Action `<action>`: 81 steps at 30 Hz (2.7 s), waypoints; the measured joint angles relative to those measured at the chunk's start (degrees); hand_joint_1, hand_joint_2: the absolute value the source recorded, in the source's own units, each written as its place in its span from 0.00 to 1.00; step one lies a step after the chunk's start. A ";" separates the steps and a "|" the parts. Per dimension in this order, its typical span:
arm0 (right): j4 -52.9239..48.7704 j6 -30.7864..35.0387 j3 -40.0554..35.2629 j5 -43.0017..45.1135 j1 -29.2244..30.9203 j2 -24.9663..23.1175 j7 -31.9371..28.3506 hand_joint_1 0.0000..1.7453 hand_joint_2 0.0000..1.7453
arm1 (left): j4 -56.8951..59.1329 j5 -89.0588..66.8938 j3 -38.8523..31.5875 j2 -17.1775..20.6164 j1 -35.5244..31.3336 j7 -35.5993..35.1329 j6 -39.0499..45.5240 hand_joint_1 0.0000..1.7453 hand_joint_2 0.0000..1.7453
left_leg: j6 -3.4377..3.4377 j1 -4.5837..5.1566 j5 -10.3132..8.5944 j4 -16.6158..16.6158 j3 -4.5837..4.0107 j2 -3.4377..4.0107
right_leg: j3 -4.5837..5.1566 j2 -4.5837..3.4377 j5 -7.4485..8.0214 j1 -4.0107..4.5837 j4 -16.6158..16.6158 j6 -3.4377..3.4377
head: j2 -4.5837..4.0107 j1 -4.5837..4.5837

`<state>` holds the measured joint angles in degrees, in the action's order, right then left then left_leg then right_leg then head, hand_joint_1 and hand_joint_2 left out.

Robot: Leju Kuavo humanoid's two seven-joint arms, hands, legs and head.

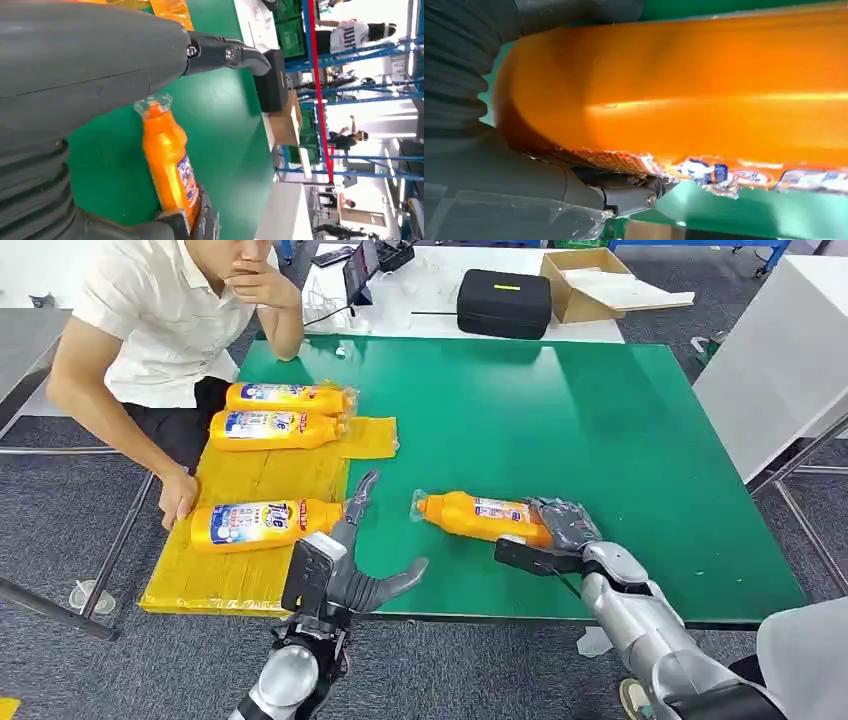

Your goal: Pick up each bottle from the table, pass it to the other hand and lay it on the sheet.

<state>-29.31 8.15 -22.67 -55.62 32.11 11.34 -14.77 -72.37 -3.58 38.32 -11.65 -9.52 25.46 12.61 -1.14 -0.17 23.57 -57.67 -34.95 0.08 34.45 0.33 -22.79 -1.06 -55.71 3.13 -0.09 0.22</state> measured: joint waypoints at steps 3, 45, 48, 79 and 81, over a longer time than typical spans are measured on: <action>0.87 -2.23 0.31 1.70 0.63 0.09 0.17 1.00 1.00 | 0.24 -0.13 0.09 -0.13 -0.05 0.20 0.11 0.00 1.00 | -0.03 -0.01 0.03 0.00 0.31 0.01 | -0.37 -0.01 0.02 0.01 0.08 0.13 | 0.00 0.02; -37.68 3.02 8.22 35.84 -24.42 -12.83 -22.82 1.00 1.00 | -0.74 26.43 -2.73 0.37 4.20 3.76 -4.07 0.00 1.00 | 0.10 -0.12 0.03 0.01 -0.92 -0.02 | 0.07 -0.01 0.06 0.09 0.08 0.16 | 0.00 0.00; -37.57 2.89 6.40 35.18 -23.91 -13.25 -22.82 1.00 1.00 | -0.63 27.04 -2.73 0.35 3.85 3.41 -4.92 0.00 1.00 | 0.11 -0.12 0.03 0.01 -0.92 -0.01 | 0.10 -0.01 0.06 0.10 0.07 0.16 | 0.00 -0.02; -28.31 -1.09 -7.02 31.03 -12.41 -14.51 -19.56 0.98 1.00 | 0.66 25.14 -0.37 -0.11 -1.56 4.02 -13.57 1.00 1.00 | 0.12 -0.12 0.01 0.00 -1.00 -0.02 | 0.15 0.00 0.06 0.09 0.07 0.16 | 0.00 0.00; -28.29 -1.11 -7.06 31.03 -12.40 -14.51 -19.56 0.97 1.00 | 0.68 25.22 -0.39 -0.11 -1.57 4.02 -13.57 1.00 1.00 | 0.12 -0.12 0.01 0.00 -1.00 -0.02 | 0.15 0.00 0.06 0.08 0.07 0.16 | 0.00 0.00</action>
<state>-57.59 7.04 -29.72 -24.59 19.70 -3.17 -34.34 -71.69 21.63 37.92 -11.76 -11.08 29.49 -0.96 -1.02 -0.28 23.58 -57.67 -35.94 0.06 34.61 0.33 -22.73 -0.97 -55.65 3.29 -0.09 0.22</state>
